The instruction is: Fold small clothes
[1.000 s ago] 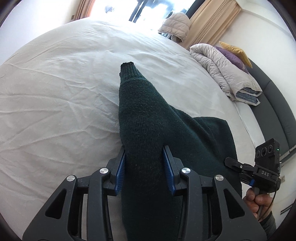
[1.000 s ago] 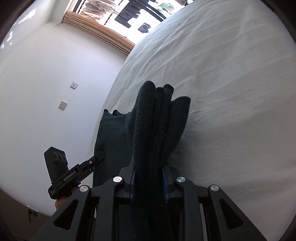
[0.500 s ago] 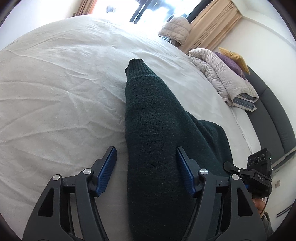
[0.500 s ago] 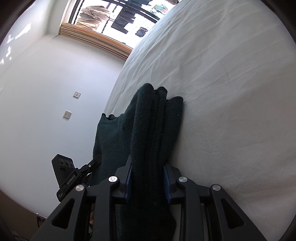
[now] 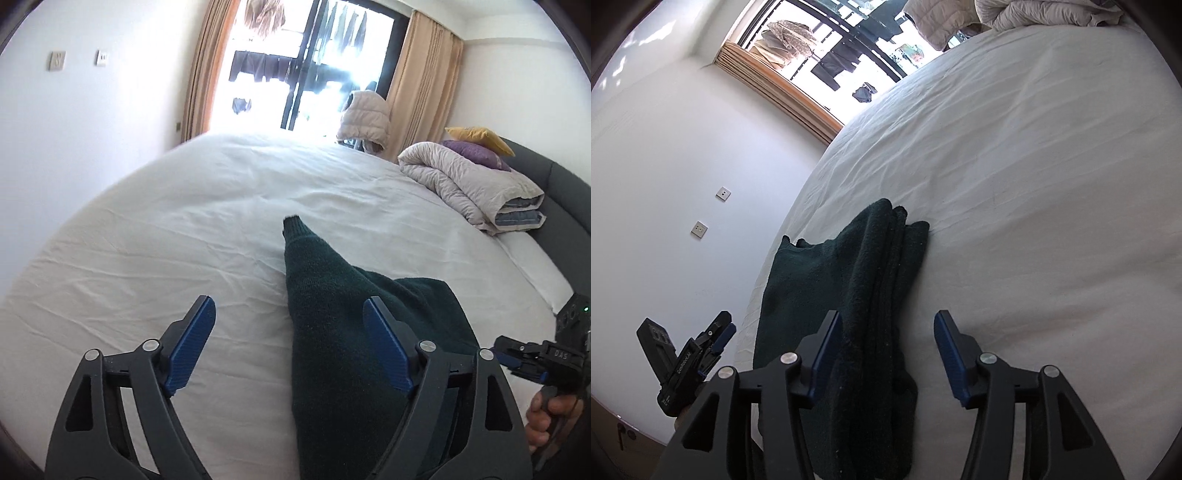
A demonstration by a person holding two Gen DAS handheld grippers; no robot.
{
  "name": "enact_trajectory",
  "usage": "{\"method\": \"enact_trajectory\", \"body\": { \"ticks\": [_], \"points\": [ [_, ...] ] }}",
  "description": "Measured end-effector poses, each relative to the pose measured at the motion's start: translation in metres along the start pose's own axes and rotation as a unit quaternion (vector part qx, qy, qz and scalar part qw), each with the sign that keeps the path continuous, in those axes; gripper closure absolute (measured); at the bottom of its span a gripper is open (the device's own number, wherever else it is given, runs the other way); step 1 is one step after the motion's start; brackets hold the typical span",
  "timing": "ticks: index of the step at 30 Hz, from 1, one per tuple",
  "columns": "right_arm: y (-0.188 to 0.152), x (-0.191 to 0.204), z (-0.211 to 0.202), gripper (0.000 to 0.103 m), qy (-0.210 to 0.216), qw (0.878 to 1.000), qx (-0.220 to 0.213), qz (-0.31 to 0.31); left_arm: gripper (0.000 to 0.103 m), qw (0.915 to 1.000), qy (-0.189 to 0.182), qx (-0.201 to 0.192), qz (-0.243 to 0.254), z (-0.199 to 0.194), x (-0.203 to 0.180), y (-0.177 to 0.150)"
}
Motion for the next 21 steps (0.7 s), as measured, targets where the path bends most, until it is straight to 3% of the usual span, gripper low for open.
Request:
{"method": "enact_trajectory", "body": {
  "ticks": [3, 5, 8, 10, 14, 17, 21],
  "points": [
    [-0.002, 0.02, -0.015, 0.046, -0.015, 0.999, -0.025, -0.035, 0.006, 0.9975, 0.038, -0.044, 0.041, -0.038, -0.007, 0.014],
    [-0.002, 0.036, -0.029, 0.042, -0.031, 0.996, -0.051, -0.067, 0.001, 0.9898, 0.085, -0.086, 0.075, -0.069, -0.013, 0.026],
    [-0.001, 0.065, -0.053, 0.03, -0.04, 0.988, -0.095, -0.119, 0.0, 0.975, 0.137, -0.136, 0.11, -0.111, -0.021, 0.044],
    [0.0, 0.086, -0.072, 0.02, -0.045, 0.979, -0.131, -0.151, 0.0, 0.9695, 0.157, -0.147, 0.118, -0.133, -0.025, 0.055],
    [0.001, 0.13, -0.113, 0.0, -0.041, 0.956, -0.211, -0.201, 0.0, 0.9655, 0.151, -0.177, 0.117, -0.174, -0.035, 0.068],
    [-0.001, 0.156, -0.145, 0.0, -0.046, 0.932, -0.268, -0.239, 0.0, 0.9674, 0.148, -0.166, 0.121, -0.194, -0.041, 0.071],
    [-0.002, 0.185, -0.176, 0.0, -0.071, 0.91, -0.299, -0.278, 0.0, 0.9705, 0.137, -0.163, 0.112, -0.222, -0.048, 0.076]
  ]
}}
Point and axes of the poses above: each gripper's, at about its wrist camera, not at the fingertips, and z roughly the way its jaws point, x to its left, y to its top, the point moved 9 cm from there along z, roughly the way its jaws point, and after that the axes turned 8 degrees about z, right-handed, at the moved point
